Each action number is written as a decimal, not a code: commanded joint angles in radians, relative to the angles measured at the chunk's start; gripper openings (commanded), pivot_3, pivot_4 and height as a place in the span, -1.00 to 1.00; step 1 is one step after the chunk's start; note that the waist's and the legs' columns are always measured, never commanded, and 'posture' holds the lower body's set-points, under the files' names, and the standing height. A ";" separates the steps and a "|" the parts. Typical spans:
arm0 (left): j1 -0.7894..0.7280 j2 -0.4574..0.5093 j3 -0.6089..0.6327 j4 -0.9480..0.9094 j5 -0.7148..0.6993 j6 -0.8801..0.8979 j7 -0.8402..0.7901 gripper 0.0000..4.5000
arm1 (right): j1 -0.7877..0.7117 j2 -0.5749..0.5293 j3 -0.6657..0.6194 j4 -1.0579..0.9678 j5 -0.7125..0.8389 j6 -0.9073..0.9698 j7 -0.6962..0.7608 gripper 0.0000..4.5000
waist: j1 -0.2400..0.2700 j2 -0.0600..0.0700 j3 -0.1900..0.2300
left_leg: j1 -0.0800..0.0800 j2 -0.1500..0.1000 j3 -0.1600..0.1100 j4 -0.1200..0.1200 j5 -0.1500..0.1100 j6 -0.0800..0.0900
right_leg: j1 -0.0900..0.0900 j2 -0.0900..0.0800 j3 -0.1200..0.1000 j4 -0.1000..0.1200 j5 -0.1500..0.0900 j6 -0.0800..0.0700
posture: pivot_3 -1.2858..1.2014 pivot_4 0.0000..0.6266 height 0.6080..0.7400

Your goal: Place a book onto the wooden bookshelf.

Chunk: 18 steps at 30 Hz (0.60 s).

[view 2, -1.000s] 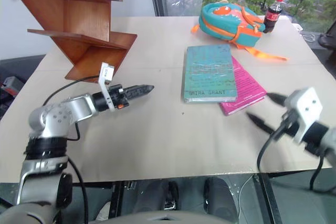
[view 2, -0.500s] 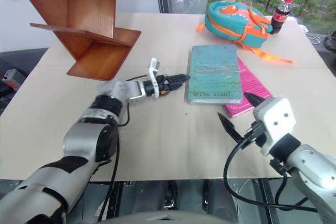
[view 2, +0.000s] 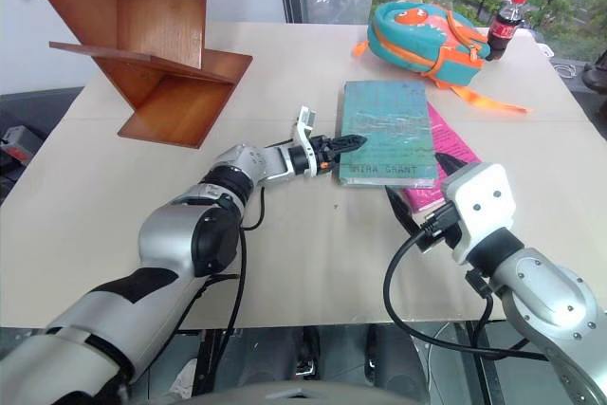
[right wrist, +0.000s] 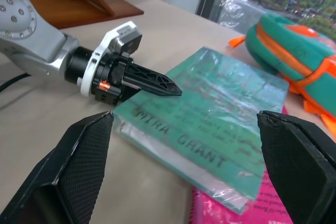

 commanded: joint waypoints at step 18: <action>0.358 -0.240 0.206 -0.770 -0.234 0.530 0.496 -0.20 | 0.024 -0.031 -0.131 -0.024 0.018 0.025 0.064 1.00 | 0.001 0.000 0.000 | 0.002 0.000 -0.001 0.001 0.000 0.000 | 0.002 -0.002 0.003 0.002 0.000 0.000 | 0.03 -0.52 1.00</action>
